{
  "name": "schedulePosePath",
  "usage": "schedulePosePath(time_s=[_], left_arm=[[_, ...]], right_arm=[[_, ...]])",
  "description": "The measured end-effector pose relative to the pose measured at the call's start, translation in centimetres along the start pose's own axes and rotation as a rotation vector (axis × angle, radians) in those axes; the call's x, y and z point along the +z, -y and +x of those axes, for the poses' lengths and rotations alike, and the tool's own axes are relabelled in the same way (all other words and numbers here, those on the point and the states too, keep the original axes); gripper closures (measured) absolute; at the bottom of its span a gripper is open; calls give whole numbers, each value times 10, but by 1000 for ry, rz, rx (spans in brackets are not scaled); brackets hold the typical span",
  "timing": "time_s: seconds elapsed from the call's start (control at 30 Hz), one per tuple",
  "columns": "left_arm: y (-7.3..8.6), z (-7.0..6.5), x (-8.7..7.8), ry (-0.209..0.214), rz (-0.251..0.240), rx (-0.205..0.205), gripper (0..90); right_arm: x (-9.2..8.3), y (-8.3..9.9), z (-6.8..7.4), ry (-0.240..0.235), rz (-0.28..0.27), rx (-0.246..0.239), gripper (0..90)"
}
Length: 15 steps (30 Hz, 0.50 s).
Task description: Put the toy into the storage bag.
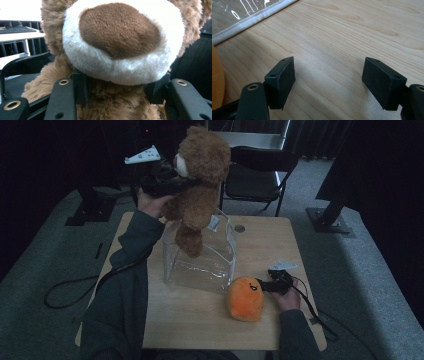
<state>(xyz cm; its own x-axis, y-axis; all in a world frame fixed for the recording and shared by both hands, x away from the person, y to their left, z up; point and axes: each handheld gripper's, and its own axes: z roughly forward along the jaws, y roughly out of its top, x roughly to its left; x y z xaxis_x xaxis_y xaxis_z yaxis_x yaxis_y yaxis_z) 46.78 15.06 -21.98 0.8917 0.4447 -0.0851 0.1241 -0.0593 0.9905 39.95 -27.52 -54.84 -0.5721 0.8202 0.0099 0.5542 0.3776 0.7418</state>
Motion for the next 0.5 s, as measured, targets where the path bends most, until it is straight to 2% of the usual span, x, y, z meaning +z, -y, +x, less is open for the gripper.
schedulePosePath(time_s=[0.37, 0.5], left_arm=[[2, 3, 12, 5, -1, -22, 480], [3, 5, 19, -13, 1, -27, 480]], right_arm=[[0, 0, 0, 0, 0, 0, 256], [0, 0, 0, 0, 0, 0, 256]])
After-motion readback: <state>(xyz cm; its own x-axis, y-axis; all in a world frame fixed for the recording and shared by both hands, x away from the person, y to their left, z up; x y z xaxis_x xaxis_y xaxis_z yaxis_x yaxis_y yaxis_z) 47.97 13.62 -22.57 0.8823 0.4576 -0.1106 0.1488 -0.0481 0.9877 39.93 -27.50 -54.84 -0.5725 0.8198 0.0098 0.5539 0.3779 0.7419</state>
